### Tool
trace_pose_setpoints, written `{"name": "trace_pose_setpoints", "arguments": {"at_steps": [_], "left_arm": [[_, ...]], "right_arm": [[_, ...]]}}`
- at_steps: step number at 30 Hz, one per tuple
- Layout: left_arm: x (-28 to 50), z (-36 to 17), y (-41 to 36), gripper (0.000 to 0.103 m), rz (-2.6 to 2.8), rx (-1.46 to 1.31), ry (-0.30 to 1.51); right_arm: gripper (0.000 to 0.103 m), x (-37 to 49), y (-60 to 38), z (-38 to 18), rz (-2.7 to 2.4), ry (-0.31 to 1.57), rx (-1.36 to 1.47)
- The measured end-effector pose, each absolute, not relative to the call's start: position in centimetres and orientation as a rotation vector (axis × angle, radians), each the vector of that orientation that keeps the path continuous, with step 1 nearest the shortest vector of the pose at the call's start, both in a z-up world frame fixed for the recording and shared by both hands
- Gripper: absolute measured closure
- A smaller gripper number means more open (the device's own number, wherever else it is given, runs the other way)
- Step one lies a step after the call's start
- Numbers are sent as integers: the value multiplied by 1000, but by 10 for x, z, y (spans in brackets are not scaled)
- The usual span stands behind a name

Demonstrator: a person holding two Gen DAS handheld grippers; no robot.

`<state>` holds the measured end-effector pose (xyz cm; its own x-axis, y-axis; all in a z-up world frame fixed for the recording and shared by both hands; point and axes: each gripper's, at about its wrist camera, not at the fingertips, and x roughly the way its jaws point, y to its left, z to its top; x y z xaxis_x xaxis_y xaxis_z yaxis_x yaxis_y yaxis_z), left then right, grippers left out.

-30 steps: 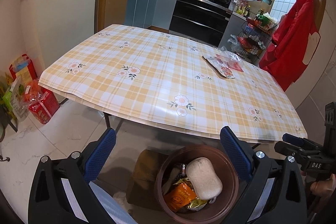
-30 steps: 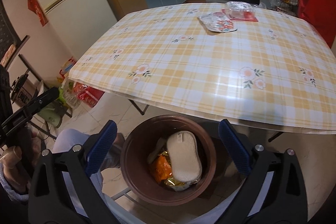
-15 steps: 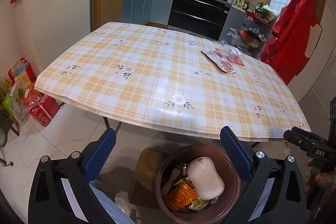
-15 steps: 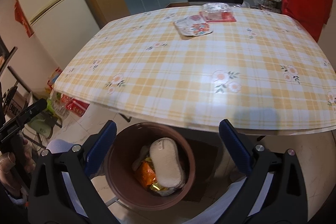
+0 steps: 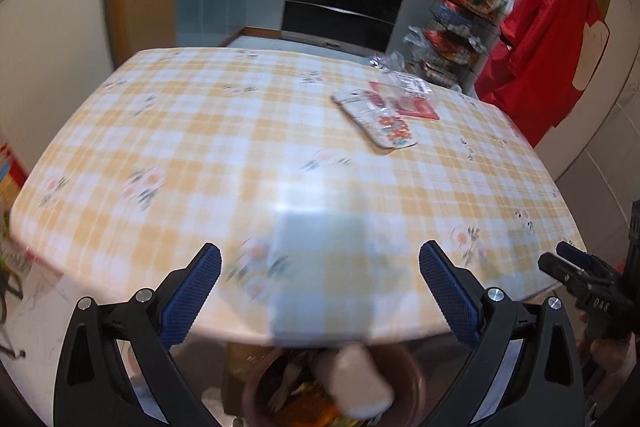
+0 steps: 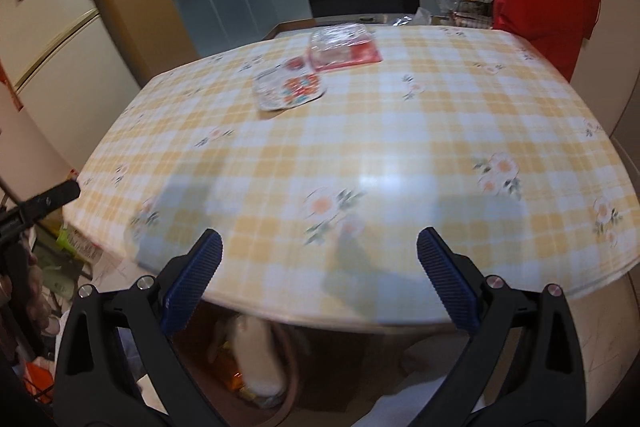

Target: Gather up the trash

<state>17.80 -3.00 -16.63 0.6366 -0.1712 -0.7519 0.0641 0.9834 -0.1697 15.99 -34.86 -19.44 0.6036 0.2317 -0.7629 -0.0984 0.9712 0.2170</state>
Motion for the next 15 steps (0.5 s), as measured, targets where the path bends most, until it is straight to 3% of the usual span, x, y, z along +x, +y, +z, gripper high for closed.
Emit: {"name": "trace_pose_setpoints", "arguments": {"at_steps": [15], "left_arm": [[418,-246,-125,6,-77,-256,993]], "right_arm": [[7,291,-426,-223,108,921,158]]}}
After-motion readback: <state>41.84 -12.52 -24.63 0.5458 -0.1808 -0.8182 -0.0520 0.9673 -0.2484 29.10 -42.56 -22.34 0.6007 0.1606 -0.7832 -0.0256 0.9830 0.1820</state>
